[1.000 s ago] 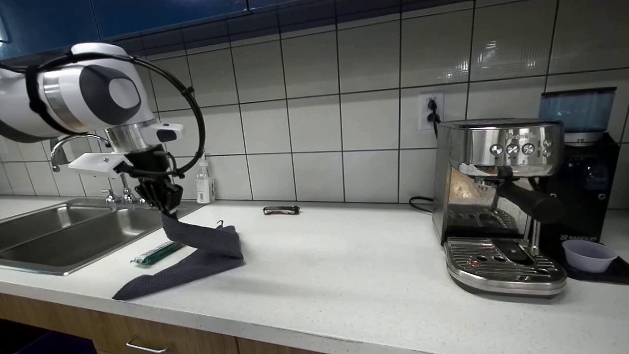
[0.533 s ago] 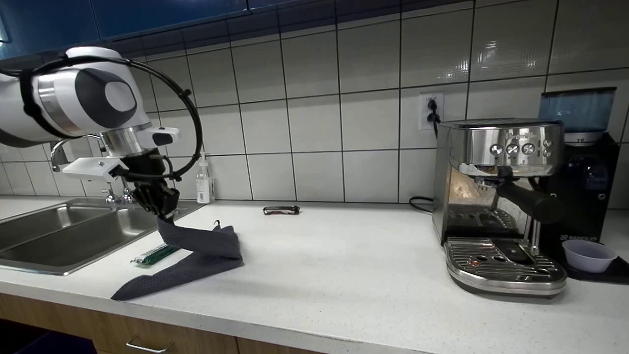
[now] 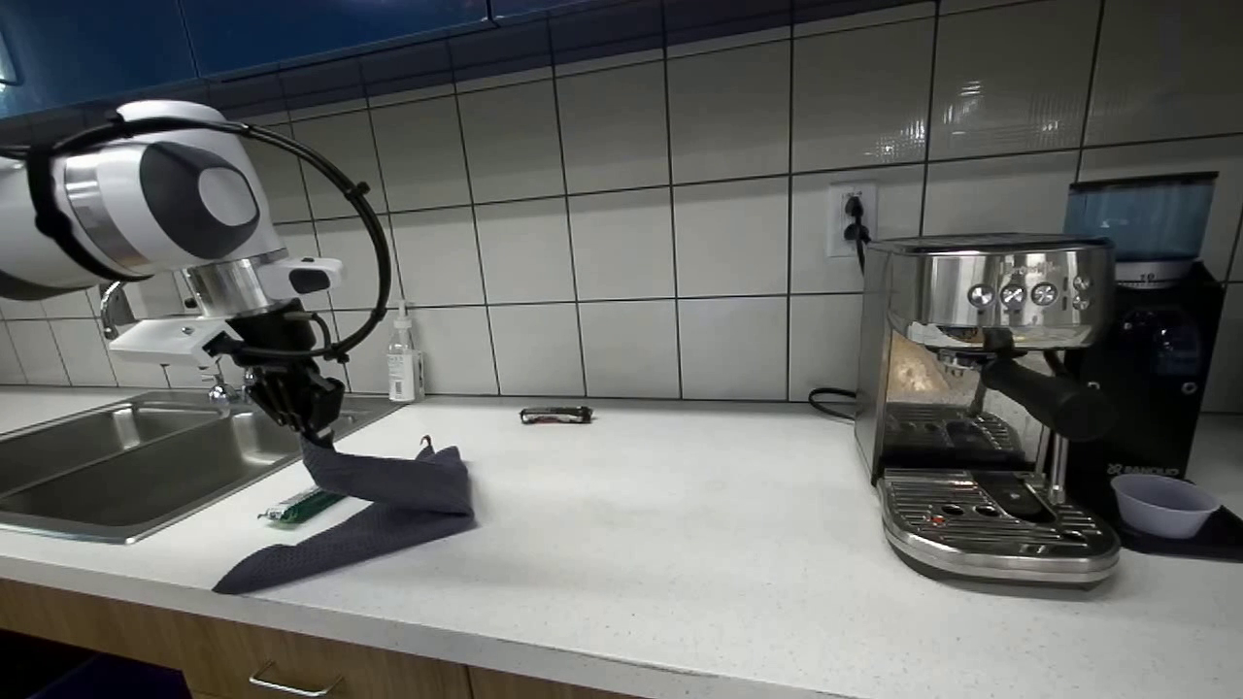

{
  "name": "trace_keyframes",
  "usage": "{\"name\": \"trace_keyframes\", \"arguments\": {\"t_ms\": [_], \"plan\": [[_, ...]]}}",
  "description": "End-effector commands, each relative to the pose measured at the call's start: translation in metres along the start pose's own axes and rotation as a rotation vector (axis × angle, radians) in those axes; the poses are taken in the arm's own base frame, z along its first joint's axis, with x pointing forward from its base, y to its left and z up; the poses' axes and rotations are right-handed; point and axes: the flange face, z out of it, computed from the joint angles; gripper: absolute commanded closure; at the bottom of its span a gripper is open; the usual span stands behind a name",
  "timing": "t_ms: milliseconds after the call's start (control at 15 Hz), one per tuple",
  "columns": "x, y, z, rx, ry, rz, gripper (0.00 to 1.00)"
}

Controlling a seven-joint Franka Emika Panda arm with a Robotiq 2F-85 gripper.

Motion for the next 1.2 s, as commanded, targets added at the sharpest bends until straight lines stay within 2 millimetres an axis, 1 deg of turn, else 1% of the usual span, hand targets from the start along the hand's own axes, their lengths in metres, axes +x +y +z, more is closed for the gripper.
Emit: {"name": "trace_keyframes", "arguments": {"t_ms": [0, 400, 467, 533, 667, 1133], "plan": [[-0.007, -0.0084, 0.0015, -0.019, 0.003, -0.006, 0.99], [-0.0098, -0.0154, 0.009, -0.034, -0.009, -0.019, 0.99], [-0.0099, -0.0158, 0.0097, -0.037, -0.011, -0.019, 0.74], [-0.0099, -0.0159, 0.0101, -0.038, -0.01, -0.016, 0.71], [-0.0092, -0.0158, 0.0101, -0.039, -0.01, -0.009, 0.58], [-0.0061, -0.0119, 0.0084, -0.036, -0.006, 0.021, 0.04]]}}
